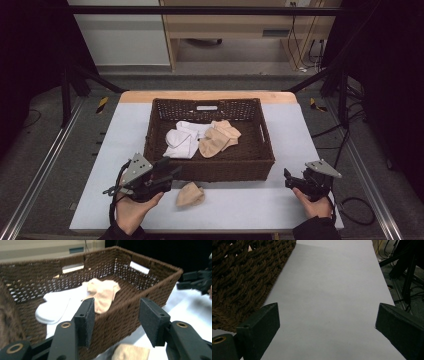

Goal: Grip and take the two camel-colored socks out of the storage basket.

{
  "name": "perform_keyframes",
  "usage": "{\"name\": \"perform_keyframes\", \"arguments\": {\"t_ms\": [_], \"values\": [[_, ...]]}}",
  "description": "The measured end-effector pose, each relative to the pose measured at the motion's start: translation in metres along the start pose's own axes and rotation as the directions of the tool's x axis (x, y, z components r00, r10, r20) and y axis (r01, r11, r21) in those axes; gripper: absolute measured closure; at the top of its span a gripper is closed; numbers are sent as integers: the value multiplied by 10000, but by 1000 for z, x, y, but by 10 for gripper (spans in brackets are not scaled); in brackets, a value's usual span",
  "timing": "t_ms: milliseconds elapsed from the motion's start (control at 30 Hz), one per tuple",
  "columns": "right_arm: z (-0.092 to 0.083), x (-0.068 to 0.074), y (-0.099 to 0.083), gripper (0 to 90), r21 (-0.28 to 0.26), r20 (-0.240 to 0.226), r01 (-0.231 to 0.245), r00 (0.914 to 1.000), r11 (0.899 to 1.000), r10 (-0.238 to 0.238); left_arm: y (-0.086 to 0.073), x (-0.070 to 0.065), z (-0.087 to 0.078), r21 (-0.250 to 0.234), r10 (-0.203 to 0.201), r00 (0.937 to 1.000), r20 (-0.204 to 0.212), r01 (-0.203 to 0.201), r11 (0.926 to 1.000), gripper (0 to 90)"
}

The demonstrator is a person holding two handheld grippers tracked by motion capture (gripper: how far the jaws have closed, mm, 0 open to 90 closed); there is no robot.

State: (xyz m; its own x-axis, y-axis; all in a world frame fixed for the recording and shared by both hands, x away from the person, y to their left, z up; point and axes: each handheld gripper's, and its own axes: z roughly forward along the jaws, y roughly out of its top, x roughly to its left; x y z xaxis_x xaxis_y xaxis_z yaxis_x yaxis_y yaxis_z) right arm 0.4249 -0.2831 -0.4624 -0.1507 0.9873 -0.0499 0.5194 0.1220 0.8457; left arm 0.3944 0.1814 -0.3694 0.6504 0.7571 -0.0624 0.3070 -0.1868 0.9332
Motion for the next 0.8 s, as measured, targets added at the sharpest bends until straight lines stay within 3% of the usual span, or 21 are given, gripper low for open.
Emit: {"name": "perform_keyframes", "arguments": {"t_ms": [267,467,600,800], "values": [[0,-1,0,53,-54,-4,-65,10000,10000,65,25,-1,14,-217,121,9999,46,-120,9997,471],[0,-1,1,52,-91,-14,-73,10000,9999,73,44,4,34,-307,199,9998,-18,-200,9993,477],[0,-1,1,52,-100,-12,-51,10000,9999,51,51,6,46,-359,-85,9999,130,89,9993,489],[1,-2,1,49,-105,-6,-66,10000,9999,66,60,12,69,-245,-133,9998,-137,129,9996,496]]}}
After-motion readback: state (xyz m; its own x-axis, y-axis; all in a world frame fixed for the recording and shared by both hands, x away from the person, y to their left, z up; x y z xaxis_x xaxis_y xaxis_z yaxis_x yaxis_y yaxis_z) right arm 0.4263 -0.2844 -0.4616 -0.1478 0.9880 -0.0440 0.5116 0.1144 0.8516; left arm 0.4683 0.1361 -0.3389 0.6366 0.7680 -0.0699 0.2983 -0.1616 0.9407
